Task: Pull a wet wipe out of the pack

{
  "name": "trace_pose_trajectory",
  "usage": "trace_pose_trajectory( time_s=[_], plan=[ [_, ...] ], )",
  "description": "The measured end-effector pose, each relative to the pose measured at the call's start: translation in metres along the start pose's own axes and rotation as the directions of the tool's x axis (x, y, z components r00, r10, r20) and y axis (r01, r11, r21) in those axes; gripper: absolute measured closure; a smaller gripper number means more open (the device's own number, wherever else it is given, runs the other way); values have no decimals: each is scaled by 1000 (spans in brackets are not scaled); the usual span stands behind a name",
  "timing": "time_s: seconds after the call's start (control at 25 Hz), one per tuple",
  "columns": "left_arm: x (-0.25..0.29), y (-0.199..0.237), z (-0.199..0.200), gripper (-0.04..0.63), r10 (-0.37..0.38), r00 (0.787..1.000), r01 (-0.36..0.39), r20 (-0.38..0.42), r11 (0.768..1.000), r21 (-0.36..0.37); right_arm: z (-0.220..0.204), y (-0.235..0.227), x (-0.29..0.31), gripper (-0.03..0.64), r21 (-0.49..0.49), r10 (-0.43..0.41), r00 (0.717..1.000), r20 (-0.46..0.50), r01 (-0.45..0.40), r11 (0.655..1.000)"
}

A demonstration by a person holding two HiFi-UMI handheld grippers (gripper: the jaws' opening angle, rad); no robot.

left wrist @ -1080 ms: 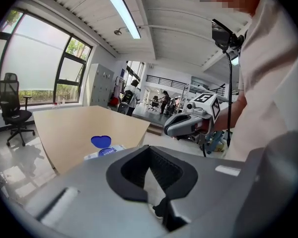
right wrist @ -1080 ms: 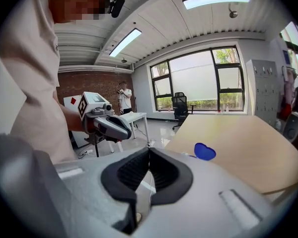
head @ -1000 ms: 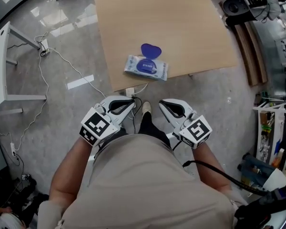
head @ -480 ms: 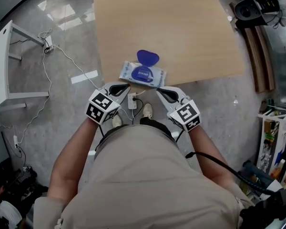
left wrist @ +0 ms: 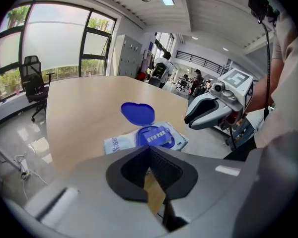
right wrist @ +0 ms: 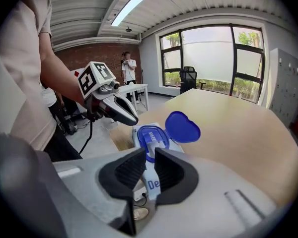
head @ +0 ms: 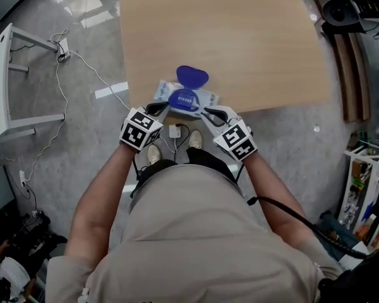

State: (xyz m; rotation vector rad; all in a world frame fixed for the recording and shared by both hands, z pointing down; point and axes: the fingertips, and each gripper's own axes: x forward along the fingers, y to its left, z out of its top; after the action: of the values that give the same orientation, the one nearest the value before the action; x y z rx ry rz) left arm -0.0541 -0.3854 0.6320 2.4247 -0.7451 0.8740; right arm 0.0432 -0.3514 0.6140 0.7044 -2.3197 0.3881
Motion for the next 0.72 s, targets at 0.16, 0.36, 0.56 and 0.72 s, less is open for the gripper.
trace_pose_trajectory(
  time_s=[0.16,0.36,0.56,0.72],
  plan=[
    [13,6,-6,594,18,999,-18,-26,1000,-11,-9,-9,14,572,-24,17,999,-34,-18,1000],
    [21,5,-14,594,25,998,-27,-54,999,-36,-23,-12,28,543,-58,39,995,-92,-45,997],
    [25,8,-18,594,27,998,-31,-61,997,-65,-23,-14,41,540,-76,43,993,-111,-52,996],
    [29,10,-21,594,27,997,-32,-65,997,-72,-20,-12,50,540,-112,57,992,-116,-70,991]
  ],
)
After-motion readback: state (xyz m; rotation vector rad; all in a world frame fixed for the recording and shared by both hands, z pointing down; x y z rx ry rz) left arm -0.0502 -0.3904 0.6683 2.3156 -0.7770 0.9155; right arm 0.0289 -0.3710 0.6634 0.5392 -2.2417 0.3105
